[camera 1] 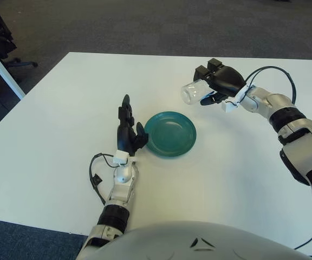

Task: Put the bottle into the plate.

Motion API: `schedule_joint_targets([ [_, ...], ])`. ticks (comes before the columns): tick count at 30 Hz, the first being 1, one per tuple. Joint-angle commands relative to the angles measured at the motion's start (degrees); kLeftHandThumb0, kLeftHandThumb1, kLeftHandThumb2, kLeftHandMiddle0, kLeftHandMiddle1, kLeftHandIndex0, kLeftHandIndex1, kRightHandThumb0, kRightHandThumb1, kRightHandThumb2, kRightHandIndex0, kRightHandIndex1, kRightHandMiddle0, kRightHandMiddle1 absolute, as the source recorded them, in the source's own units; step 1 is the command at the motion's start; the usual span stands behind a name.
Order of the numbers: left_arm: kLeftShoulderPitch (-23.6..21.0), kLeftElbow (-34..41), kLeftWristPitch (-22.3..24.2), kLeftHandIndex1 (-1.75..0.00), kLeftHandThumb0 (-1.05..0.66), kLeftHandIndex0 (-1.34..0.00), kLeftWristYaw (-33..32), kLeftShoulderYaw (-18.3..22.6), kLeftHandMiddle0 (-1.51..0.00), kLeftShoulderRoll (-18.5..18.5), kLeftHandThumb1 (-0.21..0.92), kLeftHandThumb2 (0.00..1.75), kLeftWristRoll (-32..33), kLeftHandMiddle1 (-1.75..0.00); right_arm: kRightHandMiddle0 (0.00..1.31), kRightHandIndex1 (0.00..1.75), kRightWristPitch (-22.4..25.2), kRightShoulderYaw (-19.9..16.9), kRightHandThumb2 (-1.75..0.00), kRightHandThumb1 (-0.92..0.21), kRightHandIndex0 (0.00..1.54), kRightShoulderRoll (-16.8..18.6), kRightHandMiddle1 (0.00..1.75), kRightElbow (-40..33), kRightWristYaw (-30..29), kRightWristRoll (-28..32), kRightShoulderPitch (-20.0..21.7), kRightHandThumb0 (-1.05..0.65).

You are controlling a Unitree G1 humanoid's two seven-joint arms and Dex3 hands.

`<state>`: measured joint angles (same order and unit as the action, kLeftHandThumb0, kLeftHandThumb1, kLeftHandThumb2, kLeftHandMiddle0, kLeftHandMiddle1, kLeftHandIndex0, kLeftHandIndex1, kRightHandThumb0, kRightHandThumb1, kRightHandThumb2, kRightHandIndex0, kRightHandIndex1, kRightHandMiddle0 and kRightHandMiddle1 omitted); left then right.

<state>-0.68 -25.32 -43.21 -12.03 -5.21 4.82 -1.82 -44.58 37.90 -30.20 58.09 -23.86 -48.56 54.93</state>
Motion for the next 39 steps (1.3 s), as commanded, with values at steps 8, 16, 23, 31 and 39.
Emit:
schedule_joint_targets([
  [8,5.0,-9.9,-3.2,-0.30,-1.00,0.00,0.4,2.0,-0.07,-2.8,0.92,1.11,-3.2,0.00,1.00,1.75,-0.5,-1.9,-0.75,-0.84,1.27,1.5,1.75,-7.1,2.9,0.5,-1.6,-0.47],
  [16,5.9,-9.1,-3.5,-0.32,-0.99,0.00,0.7,2.0,-0.09,-2.8,0.92,1.13,-3.3,-0.01,1.03,1.75,1.0,-0.9,-0.76,-0.83,1.32,4.0,1.75,-16.4,4.7,-1.0,-7.0,-0.48],
  [23,6.7,-7.7,-3.3,-0.31,-1.00,0.00,1.0,2.1,-0.08,-2.9,0.92,1.14,-3.6,0.00,1.07,1.75,1.0,-1.5,-0.77,-0.81,1.34,3.8,1.75,-21.9,7.6,-0.8,-10.6,-0.48],
  [31,7.8,-5.9,-2.4,-0.30,-1.00,0.00,1.1,2.1,-0.07,-3.0,0.92,1.15,-3.8,0.00,1.11,1.75,1.3,-2.8,-0.76,-0.80,1.36,3.1,1.75,-26.6,13.0,0.3,-13.4,-0.49],
  [39,8.5,-4.7,-1.1,-0.32,-1.00,0.00,0.9,2.4,-0.08,-2.8,0.92,1.16,-4.3,-0.01,1.13,1.75,1.8,-3.3,-0.75,-0.80,1.37,3.4,1.75,-30.6,15.2,0.3,-17.5,-0.49],
])
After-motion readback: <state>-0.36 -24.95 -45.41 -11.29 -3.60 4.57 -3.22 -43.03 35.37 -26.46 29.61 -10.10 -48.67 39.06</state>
